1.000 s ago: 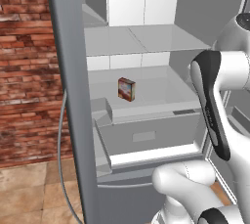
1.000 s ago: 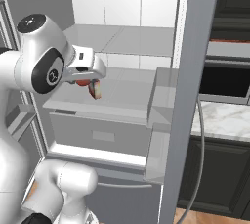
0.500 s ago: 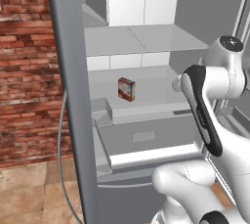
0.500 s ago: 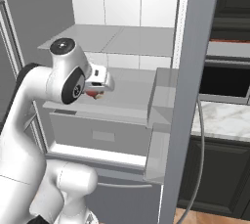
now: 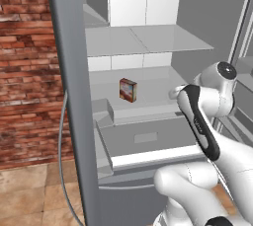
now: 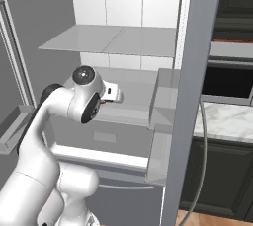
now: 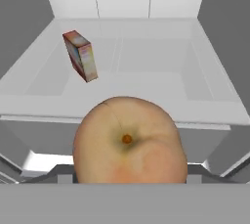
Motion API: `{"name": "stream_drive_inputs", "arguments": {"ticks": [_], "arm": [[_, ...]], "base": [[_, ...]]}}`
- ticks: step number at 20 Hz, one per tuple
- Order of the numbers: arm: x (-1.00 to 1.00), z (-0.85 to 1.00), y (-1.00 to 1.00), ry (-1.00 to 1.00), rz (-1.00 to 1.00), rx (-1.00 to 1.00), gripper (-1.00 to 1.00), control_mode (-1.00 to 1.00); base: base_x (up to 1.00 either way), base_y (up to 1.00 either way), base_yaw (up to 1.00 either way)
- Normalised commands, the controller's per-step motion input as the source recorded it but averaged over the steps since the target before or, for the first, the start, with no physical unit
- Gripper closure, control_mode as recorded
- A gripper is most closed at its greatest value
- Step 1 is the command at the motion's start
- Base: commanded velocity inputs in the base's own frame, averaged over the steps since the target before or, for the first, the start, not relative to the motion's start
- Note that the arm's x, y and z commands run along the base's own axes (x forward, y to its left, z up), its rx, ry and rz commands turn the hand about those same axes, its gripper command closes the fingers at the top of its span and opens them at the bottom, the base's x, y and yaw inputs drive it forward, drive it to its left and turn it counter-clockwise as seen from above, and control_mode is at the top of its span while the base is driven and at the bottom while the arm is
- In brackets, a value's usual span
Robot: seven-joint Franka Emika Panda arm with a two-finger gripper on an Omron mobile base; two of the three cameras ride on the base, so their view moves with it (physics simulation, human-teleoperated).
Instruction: Place the mustard and mustard from the counter to the top shelf of the fridge. If the existing items in the fridge are on the top shelf, move them to other shelves.
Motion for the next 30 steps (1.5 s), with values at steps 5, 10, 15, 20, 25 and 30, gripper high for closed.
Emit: {"name": "stream_drive_inputs", "arguments": {"ticks": [5,10,15,20,25,30], "arm": [[0.46,0.00,0.00,0.00,0.00,0.00,1.00,-1.00],[0.41,-0.03,0.00,0.00,0.00,0.00,1.00,-1.00],[0.32,-0.27,0.00,0.01,0.00,-0.07,1.00,-1.00],[0.32,-0.42,0.00,0.01,0.00,-0.09,1.00,-1.00],[0.33,-0.10,0.00,0.00,0.00,0.00,1.00,-1.00],[0.41,-0.21,0.00,0.00,0.00,0.00,1.00,-1.00]], "base": [[0.00,0.00,0.00],[0.00,0.00,0.00],[0.00,0.00,0.00],[0.00,0.00,0.00],[0.00,0.00,0.00],[0.00,0.00,0.00]]}}
